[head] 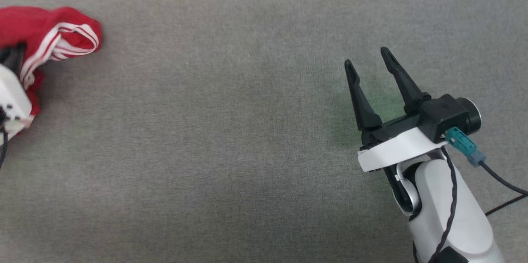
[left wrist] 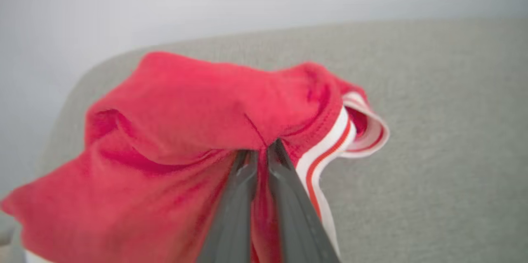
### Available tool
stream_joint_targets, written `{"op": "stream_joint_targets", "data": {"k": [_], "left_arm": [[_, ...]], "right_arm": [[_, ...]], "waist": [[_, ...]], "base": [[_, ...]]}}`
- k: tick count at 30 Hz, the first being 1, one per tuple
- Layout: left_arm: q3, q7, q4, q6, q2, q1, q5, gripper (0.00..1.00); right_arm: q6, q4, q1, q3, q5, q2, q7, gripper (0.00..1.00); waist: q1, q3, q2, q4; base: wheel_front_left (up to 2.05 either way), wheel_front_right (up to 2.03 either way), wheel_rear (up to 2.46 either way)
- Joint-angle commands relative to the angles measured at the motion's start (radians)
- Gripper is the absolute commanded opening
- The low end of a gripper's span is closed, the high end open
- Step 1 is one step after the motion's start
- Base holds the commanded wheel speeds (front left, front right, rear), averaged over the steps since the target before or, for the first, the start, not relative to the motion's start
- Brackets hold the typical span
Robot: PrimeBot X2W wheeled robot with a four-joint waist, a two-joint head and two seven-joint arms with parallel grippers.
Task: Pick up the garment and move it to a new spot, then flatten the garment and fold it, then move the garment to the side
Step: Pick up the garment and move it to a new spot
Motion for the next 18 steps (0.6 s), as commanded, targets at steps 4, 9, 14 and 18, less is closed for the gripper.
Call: {"op": "stream_joint_targets", "data": {"k": [4, 9, 14, 18], "left_arm": [[-0.030, -0.042, -0.059, 0.001, -0.017, -0.065, 0.003, 0.00], [-0.085, -0.056, -0.214, 0.001, -0.051, -0.121, -0.032, 0.00], [-0.157, -0.029, -0.369, 0.002, -0.094, -0.173, -0.058, 0.00], [-0.221, -0.011, -0.449, 0.001, -0.178, -0.213, -0.083, 0.00]], "right_arm": [[-0.001, 0.000, 0.023, -0.006, 0.032, 0.000, -0.005, 1.00], [-0.001, -0.012, 0.045, -0.015, 0.074, -0.001, -0.005, 1.00], [-0.001, -0.033, 0.057, -0.018, 0.126, 0.000, -0.005, 1.00], [-0.001, -0.050, 0.066, -0.034, 0.169, -0.001, -0.005, 1.00]], "waist": [[0.0000, -0.059, 0.0000, 0.002], [0.0000, -0.083, 0.0000, -0.036], [0.0000, -0.077, 0.0000, -0.115], [0.0000, -0.056, 0.0000, -0.181]], "base": [[0.00, 0.00, 0.00], [0.00, 0.00, 0.00], [0.00, 0.00, 0.00], [0.00, 0.00, 0.00]]}}
